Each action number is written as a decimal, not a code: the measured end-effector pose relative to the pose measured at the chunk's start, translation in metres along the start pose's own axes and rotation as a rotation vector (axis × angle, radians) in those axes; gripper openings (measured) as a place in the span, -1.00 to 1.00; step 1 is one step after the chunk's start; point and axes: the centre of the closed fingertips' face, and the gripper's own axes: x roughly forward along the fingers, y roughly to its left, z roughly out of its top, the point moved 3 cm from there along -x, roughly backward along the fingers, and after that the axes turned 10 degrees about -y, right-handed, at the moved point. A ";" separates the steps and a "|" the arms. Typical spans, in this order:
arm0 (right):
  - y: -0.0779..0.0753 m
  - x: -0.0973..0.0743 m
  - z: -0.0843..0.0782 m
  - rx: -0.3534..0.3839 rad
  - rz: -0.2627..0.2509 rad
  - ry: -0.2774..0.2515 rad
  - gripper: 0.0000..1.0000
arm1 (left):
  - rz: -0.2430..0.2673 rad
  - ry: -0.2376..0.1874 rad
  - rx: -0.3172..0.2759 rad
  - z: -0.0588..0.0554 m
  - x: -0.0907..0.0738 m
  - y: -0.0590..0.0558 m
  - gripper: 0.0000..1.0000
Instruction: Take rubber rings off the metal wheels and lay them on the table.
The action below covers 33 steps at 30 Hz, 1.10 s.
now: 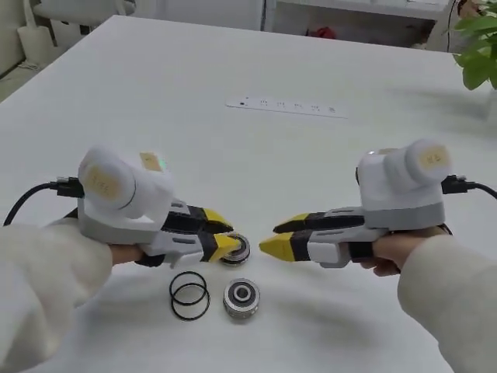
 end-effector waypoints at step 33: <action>0.003 0.021 -0.033 -0.089 -0.021 0.109 -0.60 | -0.033 0.019 0.005 -0.007 0.012 -0.015 -0.71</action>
